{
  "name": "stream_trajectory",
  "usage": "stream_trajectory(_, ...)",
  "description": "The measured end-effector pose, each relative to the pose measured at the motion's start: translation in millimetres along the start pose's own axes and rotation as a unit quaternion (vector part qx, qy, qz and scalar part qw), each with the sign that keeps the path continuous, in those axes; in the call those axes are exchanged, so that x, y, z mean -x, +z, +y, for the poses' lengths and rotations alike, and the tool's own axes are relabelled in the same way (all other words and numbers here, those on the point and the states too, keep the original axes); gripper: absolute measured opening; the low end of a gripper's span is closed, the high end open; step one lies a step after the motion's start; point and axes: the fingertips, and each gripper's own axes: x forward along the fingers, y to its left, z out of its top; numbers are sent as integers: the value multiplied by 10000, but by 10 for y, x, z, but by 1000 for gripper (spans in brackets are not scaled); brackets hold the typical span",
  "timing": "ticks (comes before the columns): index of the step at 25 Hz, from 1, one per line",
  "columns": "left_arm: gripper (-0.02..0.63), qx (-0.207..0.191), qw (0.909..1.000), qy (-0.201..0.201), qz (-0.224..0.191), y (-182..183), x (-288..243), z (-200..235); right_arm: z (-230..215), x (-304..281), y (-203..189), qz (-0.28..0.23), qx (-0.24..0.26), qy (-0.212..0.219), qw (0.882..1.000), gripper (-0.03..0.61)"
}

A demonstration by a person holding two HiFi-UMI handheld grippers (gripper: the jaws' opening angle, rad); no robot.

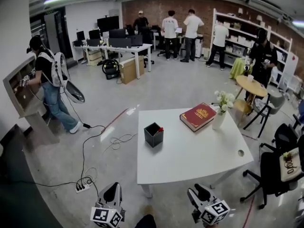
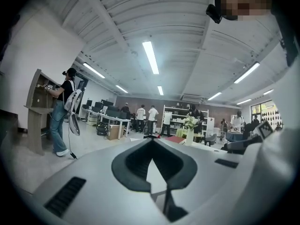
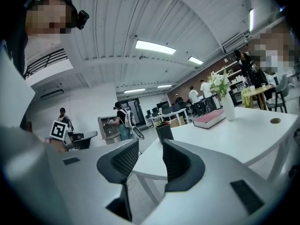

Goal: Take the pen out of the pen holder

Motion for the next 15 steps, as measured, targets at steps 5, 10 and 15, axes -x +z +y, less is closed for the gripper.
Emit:
stream_trajectory(5, 3, 34, 9998, -188, 63, 24, -496, 147, -151, -407, 119, 40, 54, -80, 9999, 172)
stream_trajectory(10, 3, 11, 9995, -277, 152, 46, -899, 377, -251, -867, 167, 90, 33, -104, 9999, 172)
stream_trajectory(15, 3, 35, 9993, -278, 238, 42, -1241, 639, -378, -1284, 153, 181, 78, -146, 9997, 172)
